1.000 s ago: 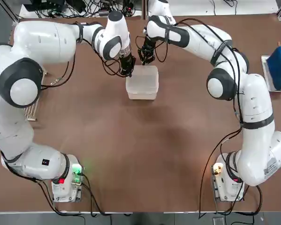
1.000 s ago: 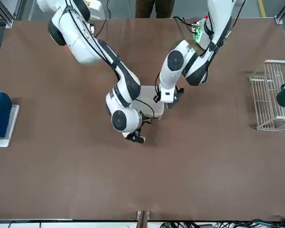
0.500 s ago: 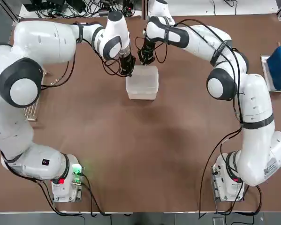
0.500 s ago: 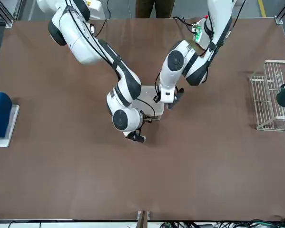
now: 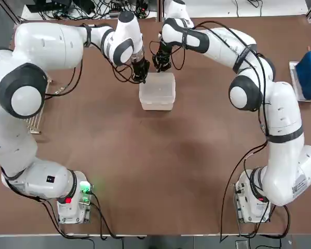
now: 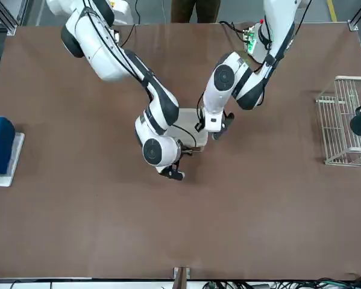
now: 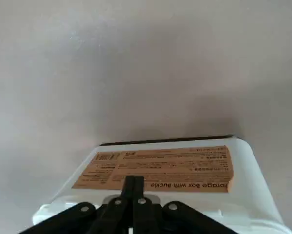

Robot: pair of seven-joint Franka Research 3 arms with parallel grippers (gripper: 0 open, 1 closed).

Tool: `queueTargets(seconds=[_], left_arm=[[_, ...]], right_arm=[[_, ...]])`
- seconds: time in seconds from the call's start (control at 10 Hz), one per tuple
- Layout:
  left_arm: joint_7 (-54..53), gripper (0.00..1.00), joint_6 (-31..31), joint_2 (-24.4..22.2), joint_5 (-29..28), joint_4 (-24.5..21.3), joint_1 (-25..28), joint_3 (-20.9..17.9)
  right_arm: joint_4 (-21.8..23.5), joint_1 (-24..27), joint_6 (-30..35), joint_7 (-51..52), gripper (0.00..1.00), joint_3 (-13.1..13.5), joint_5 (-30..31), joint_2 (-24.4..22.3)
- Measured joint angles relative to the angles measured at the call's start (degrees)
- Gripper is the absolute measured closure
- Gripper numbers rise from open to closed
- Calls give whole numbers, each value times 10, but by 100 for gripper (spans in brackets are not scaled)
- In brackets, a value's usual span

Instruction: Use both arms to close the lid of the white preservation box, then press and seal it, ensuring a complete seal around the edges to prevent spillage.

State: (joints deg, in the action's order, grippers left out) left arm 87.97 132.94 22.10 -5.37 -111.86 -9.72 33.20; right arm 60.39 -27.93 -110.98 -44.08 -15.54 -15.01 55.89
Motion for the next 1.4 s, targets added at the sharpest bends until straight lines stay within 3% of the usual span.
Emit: queueTargets(seconds=[0.7, 1.0, 1.1, 1.2, 1.4], left_arm=[[-22, 99, -76, -78, -11, 5, 59, -3], [-163, 92, -203, -149, 22, 54, 143, -4], [-220, 87, -257, -166, 30, 87, 175, -5], [-266, 74, -309, -174, 32, 124, 198, -6], [-348, 45, -389, -176, 32, 182, 219, -8]], right_arm=[[-16, 54, 16, -4, 97, -16, -3, -20], [-30, 127, 62, -4, 87, -13, -3, -71], [-31, 158, 95, 0, 74, -10, 6, -103], [-29, 183, 124, 19, 57, -2, 22, -139], [-1, 198, 147, 104, 28, 44, 42, -215]])
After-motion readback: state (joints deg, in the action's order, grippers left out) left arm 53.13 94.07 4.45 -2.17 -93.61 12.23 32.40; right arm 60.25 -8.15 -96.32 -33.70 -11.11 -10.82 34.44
